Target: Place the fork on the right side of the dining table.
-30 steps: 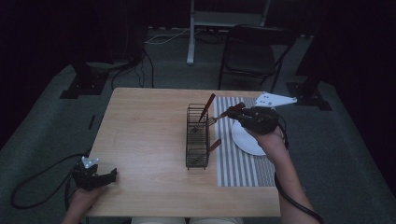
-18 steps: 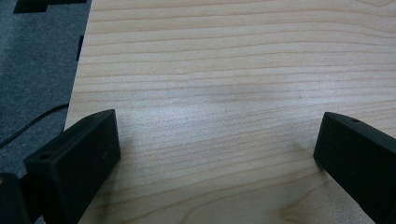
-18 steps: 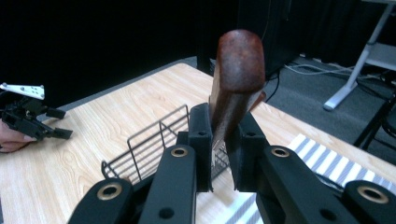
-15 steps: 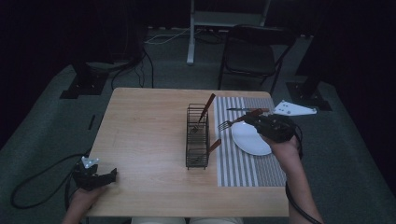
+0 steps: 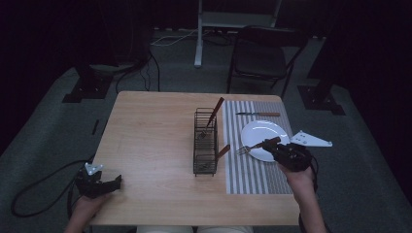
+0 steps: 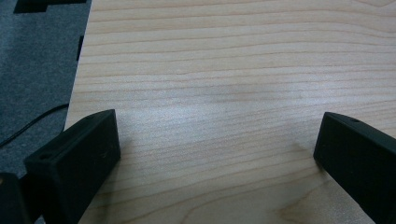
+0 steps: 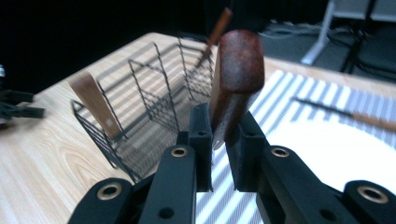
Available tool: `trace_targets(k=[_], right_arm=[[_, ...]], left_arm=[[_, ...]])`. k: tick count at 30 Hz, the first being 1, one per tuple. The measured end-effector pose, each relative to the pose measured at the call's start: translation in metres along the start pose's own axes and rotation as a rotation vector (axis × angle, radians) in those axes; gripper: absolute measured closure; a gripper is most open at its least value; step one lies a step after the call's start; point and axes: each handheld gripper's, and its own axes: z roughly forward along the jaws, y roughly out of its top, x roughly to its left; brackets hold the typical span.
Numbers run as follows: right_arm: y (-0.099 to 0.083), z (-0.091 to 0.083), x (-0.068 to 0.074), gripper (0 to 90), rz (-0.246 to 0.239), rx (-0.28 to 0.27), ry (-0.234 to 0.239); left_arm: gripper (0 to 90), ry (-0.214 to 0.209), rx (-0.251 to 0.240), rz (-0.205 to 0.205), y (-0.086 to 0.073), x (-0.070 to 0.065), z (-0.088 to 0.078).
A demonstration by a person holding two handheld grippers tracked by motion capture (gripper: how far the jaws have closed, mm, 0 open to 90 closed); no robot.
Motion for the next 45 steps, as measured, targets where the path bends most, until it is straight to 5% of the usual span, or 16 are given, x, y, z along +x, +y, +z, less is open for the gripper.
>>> trace_targets(k=[16,32,41,45], right_arm=[[-0.057,-0.002,0.003,81.1,0.122,0.046,-0.076],[-0.078,-0.003,0.002,81.0,0.198,0.05,-0.09],[-0.088,-0.011,-0.015,72.0,0.209,-0.001,-0.099],[-0.095,-0.012,-0.026,70.8,0.213,0.02,-0.112]], left_arm=[[0.8,0.0,0.002,0.0,0.0,0.0,0.0],[0.8,0.0,0.0,-0.002,0.0,0.0,0.0],[0.8,0.0,0.001,-0.002,0.0,0.0,0.0],[0.8,0.0,0.001,-0.002,0.0,0.0,0.0]])
